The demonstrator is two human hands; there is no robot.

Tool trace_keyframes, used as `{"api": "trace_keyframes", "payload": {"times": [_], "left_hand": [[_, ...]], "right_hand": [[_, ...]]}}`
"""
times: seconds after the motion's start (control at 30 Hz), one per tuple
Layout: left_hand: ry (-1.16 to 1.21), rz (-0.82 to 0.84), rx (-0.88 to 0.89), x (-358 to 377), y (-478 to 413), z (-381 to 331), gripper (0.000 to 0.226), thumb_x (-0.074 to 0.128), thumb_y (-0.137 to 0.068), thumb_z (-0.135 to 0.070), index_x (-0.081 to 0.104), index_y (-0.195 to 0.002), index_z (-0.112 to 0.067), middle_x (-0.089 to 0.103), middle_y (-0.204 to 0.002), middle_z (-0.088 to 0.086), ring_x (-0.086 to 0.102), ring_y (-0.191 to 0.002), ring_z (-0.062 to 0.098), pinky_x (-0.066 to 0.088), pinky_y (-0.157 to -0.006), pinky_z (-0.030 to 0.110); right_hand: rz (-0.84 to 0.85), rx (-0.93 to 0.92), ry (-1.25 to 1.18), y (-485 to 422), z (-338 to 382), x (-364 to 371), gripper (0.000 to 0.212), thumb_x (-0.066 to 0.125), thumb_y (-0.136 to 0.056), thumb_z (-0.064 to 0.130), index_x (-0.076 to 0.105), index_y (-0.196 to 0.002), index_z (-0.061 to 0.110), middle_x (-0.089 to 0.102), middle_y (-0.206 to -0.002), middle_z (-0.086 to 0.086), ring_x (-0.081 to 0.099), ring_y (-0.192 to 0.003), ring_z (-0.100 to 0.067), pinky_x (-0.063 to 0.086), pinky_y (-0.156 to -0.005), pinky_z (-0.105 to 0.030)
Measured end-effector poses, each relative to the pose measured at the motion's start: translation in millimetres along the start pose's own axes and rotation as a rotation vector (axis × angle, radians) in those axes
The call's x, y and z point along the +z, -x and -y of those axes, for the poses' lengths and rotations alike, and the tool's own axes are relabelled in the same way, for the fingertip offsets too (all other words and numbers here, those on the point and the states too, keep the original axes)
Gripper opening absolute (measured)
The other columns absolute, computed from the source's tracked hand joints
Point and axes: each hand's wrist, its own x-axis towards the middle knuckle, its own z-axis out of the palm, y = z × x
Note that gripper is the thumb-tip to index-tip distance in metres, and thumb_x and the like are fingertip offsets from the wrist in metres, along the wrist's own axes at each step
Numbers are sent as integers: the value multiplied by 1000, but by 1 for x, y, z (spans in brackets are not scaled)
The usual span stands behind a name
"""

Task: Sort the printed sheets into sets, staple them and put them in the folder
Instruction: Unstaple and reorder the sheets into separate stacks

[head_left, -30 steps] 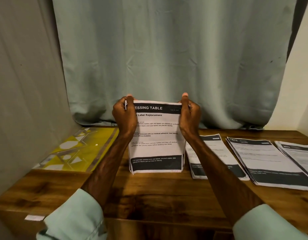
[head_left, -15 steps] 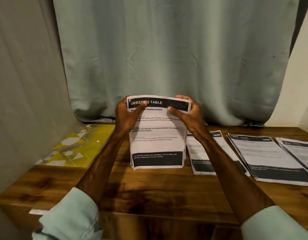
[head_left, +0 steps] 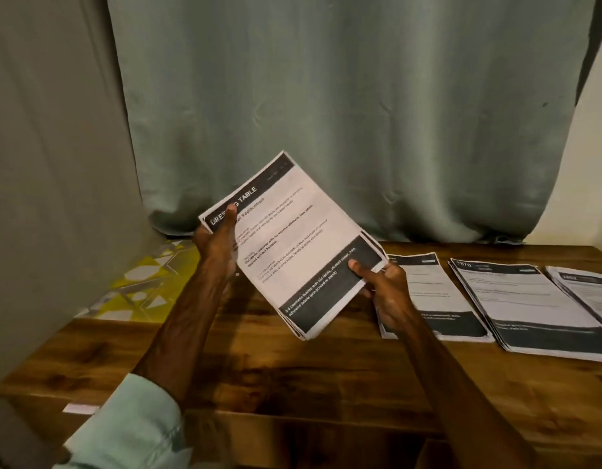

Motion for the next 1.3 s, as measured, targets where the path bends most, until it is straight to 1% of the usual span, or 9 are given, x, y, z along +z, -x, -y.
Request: {"api": "trace_keyframes", "payload": {"times": [0.1,0.2,0.37,0.5,0.6,0.77,0.97,1.1,1.3], "left_hand": [[38,-23,-105,-8,5,13,61,87,-81,-21,53,-127,1,75,-111,18,77,-89,33,61,-75,60],[-17,-40,-188,-20,15,23,44,84,-83,-23,57,-113,-4,75,-107,16,76,-92,34,60,-82,58],[-228,306,-288,-59,10,9,46,80,-84,-11,62,-125,-2,73,-118,20,69,-113,38,53,-101,56],[-584,608,-259,-65,15,-6,38,69,-88,3,64,-125,-7,75,-113,15,75,-99,30,63,-71,37],[-696,695,-175,-57,18,-6,33,69,-91,-4,65,-124,-5,76,-111,13,75,-100,28,62,-74,33],[-682,556,-50,-51,26,12,30,76,-90,-22,70,-119,-14,78,-109,7,75,-99,28,59,-90,50],[-731,385,132,-49,35,28,28,75,-92,-25,71,-117,-14,79,-102,4,78,-84,19,64,-78,41],[-761,326,238,-45,41,36,27,72,-94,-25,69,-117,-12,77,-105,6,77,-78,13,64,-67,29],[-745,201,434,-22,63,31,25,70,-95,-28,69,-115,-13,70,-96,-8,69,-65,-6,52,-55,9]], "right_hand": [[-6,4,-60,1,-5,7,37,79,-83,9,65,-116,15,76,-112,-6,74,-101,-25,60,-88,-43],[-60,-54,71,-3,-10,11,36,79,-84,12,67,-118,14,76,-110,-5,74,-98,-24,60,-87,-42],[-84,-126,285,-13,15,-1,25,75,-89,15,64,-112,18,72,-93,8,72,-77,-5,56,-64,-21],[5,-116,447,-24,37,-15,23,75,-89,16,63,-109,19,72,-97,4,71,-82,-7,54,-65,-21],[93,-103,529,-26,42,-17,19,75,-88,13,65,-98,25,74,-96,2,74,-82,-12,58,-71,-27],[59,-191,526,-22,33,-11,17,73,-90,12,64,-98,24,72,-89,9,73,-70,-2,54,-55,-14],[-30,-191,537,-19,6,-10,32,72,-92,26,62,-120,15,72,-100,8,73,-76,-4,55,-57,-15],[-128,-195,584,-14,-10,1,49,70,-91,38,60,-131,11,70,-122,-4,72,-100,-24,61,-85,-43],[-230,-360,575,-11,4,27,42,65,-97,32,59,-132,8,68,-124,-7,69,-103,-23,56,-81,-30]]}}
